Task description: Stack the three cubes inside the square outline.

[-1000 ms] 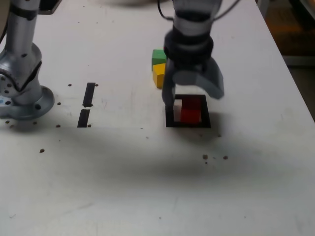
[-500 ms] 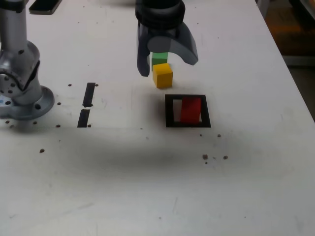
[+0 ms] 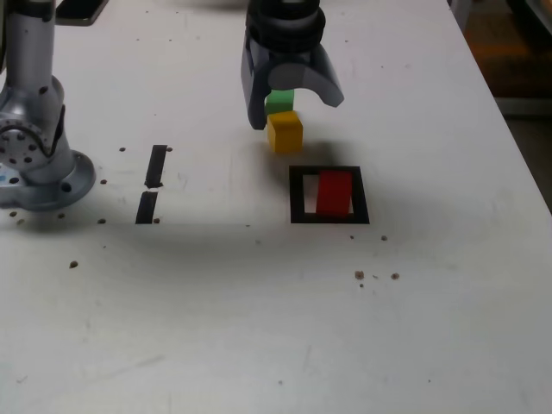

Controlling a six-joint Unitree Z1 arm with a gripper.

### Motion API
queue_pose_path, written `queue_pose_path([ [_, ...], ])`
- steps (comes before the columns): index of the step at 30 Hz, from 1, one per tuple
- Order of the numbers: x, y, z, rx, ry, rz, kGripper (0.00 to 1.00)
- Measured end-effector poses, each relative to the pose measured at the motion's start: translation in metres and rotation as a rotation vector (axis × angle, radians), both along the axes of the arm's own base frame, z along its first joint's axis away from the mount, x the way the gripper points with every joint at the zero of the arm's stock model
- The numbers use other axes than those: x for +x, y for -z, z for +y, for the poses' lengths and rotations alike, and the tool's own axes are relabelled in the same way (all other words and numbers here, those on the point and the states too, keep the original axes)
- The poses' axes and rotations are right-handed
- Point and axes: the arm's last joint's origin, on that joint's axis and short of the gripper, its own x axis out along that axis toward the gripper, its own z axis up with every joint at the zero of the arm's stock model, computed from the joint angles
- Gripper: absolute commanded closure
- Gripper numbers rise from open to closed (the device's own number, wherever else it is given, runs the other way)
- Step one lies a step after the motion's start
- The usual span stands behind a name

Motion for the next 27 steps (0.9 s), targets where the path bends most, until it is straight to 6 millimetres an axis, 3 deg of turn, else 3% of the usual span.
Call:
queue_pose_path([
  [11, 0.012, 0.026, 0.020, -0.096, 0.002, 0.034, 0.05],
  [18, 0.016, 0.038, 0.026, -0.169, 0.005, 0.056, 0.13],
  [22, 0.015, 0.043, 0.030, -0.190, -0.001, 0.076, 0.24],
  [27, 0.015, 0.043, 0.031, -0.180, -0.001, 0.079, 0.46],
])
